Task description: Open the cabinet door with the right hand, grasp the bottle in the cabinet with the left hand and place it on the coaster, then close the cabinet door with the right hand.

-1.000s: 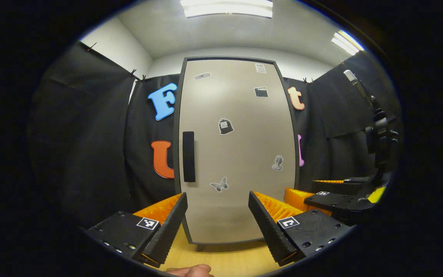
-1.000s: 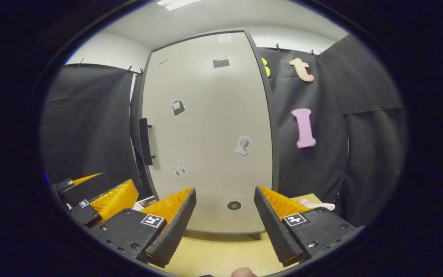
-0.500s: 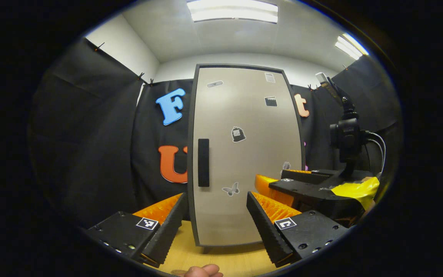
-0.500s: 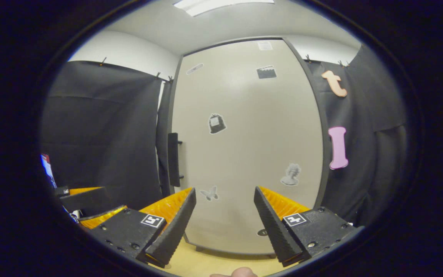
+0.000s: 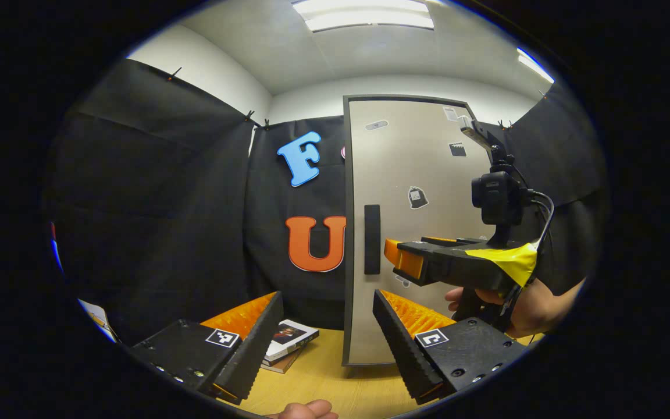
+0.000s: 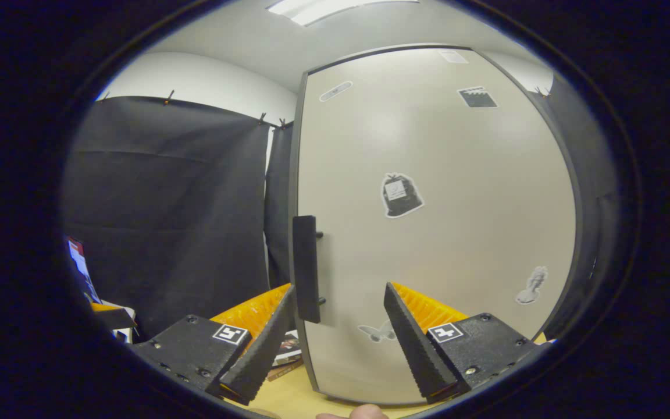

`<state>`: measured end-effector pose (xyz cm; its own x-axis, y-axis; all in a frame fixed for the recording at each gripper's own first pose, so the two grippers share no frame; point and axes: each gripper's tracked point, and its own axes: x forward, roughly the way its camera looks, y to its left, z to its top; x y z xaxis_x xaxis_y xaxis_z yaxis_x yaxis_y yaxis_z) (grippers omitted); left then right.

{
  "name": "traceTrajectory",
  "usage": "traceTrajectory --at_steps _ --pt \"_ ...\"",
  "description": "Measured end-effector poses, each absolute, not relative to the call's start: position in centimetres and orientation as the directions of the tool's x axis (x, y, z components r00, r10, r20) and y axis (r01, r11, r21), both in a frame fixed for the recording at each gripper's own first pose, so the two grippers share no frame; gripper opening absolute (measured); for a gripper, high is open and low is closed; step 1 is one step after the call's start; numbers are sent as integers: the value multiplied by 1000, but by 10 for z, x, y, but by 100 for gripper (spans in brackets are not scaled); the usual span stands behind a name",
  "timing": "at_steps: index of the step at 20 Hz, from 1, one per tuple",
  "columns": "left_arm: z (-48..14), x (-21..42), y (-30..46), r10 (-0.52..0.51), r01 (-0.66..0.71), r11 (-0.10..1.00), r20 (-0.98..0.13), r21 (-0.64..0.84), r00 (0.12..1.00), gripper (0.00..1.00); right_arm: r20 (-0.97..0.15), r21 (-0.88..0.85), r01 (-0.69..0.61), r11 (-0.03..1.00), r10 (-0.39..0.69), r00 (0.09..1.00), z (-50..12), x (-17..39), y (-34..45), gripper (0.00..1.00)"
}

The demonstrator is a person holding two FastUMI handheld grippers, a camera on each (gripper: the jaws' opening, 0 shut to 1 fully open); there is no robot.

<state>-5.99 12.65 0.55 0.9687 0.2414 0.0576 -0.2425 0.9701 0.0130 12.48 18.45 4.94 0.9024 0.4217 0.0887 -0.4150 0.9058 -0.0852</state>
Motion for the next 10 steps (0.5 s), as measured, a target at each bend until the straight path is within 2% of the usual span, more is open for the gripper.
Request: traceTrajectory --at_steps 1,2,10 --pt "4 -64 134 258 -260 966 53 18 965 94 78 -87 -426 900 433 898 47 127 192 95" --pt "4 -67 140 270 -271 962 49 21 962 94 76 -98 -426 899 434 898 46 132 197 98" --pt "-2 -86 174 344 -344 938 11 32 939 94 42 -139 -357 924 365 930 33 157 210 98"
